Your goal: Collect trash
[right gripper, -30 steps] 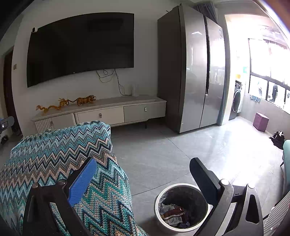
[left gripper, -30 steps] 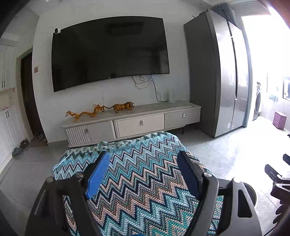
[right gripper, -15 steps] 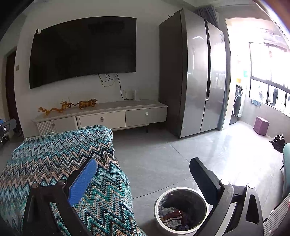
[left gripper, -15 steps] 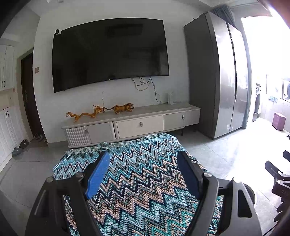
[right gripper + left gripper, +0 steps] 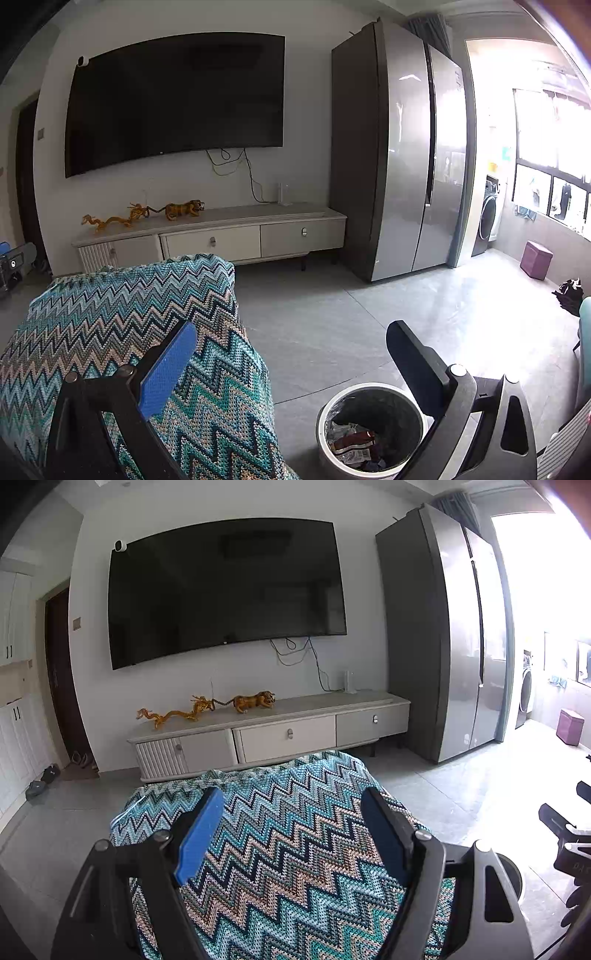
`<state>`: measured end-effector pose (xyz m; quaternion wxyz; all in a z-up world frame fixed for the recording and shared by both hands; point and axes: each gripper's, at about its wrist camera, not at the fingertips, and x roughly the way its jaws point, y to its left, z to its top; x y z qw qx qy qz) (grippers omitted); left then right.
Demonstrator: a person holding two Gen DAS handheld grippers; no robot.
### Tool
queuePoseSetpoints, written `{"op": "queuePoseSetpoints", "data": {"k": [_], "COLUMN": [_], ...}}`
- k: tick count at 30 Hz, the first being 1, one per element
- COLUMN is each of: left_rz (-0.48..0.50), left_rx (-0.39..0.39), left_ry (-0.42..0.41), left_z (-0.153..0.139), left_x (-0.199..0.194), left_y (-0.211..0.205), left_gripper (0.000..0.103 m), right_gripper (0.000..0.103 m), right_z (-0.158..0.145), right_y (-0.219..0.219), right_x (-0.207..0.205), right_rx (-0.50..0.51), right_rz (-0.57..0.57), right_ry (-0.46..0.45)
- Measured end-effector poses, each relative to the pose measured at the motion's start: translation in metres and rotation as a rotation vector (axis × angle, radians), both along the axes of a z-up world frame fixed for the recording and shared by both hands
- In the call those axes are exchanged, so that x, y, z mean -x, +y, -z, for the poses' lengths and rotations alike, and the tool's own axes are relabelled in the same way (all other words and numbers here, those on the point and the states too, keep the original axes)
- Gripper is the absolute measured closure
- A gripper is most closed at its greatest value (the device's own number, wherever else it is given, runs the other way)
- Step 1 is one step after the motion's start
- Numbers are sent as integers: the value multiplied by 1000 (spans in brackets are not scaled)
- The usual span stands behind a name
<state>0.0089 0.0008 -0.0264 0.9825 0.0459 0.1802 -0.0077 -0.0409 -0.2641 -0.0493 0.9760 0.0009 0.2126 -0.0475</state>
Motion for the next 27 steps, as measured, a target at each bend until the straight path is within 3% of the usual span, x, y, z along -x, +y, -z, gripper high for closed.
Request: {"op": "queuePoseSetpoints", "data": {"k": [12,27], "left_rz": [35,35], "left_rx": [-12,-17], "left_ry": [23,33], "left_z": [6,7], "left_x": [-6,-6], "left_y": [-20,-22], "left_gripper": [27,27], "right_gripper": [0,0], "right_z": [-27,-24], "right_y": [1,5], "right_x": [-3,-7], "right_rx": [23,4], "right_rz": [-9,-21], "right_ry": [-53,-50]}}
